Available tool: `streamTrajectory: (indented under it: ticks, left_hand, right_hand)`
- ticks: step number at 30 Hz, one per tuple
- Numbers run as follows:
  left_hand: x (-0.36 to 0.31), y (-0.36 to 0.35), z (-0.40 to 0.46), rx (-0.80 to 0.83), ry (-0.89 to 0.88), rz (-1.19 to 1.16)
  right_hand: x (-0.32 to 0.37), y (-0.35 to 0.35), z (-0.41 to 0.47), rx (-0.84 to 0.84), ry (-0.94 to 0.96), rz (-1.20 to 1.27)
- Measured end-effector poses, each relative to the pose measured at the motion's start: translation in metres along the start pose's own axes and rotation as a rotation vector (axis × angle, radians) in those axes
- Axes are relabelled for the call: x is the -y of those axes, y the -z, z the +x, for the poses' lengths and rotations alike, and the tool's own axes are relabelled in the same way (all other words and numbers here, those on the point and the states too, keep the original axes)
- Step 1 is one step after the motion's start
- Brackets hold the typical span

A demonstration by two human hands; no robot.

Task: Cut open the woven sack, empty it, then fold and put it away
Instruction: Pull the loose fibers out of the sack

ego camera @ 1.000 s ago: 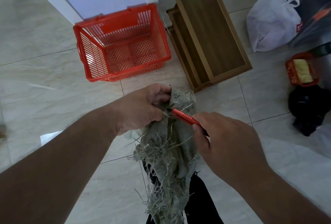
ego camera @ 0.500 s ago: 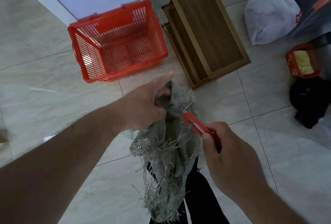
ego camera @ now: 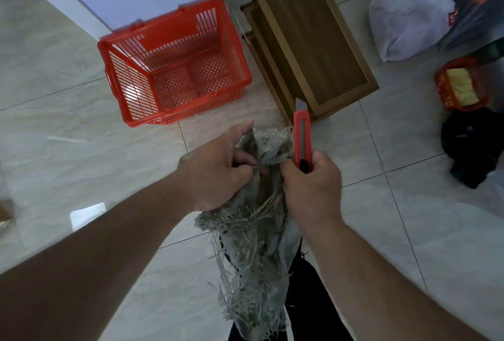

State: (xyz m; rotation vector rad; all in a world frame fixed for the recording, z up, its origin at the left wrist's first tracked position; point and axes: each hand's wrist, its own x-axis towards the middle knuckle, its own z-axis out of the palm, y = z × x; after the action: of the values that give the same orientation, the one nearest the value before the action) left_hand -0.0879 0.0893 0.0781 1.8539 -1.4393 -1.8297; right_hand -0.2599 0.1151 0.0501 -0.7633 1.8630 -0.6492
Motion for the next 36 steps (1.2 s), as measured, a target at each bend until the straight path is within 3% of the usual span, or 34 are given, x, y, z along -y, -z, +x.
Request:
streamTrajectory:
  ticks: [4,8,11,15,19,25,32,36]
  left_hand:
    - [-0.005,-0.001,-0.007,0.017,-0.020,0.011]
    - [-0.004,0.010,-0.014,0.033,0.035,0.828]
    - [-0.003,0.013,-0.015,0.019,0.073,1.003]
    - [-0.011,0.016,-0.019,-0.132,0.056,0.615]
    - [-0.004,0.007,-0.010,-0.361,-0.253,0.530]
    - [-0.004,-0.007,0.009,-0.139,-0.077,-0.408]
    - [-0.003,0.004,0.014,0.265,-0.008,-0.419]
    - [-0.004,0.009,0.019,0.308,0.067,-0.312]
  right_hand:
    - [0.022,0.022,0.013,0.039,0.166,-0.143]
    - [0.029,0.037,0.025,0.029,0.351,-0.320]
    - [0.026,0.036,0.028,0.106,0.407,-0.376]
    - [0.029,0.033,0.033,0.142,0.386,-0.336]
    - [0.035,0.036,0.035,0.170,0.418,-0.318]
    - [0.034,0.041,0.043,0.178,0.448,-0.371]
    - [0.028,0.045,0.052,0.192,0.474,-0.442]
    - [0.024,0.050,0.055,0.186,0.467,-0.471]
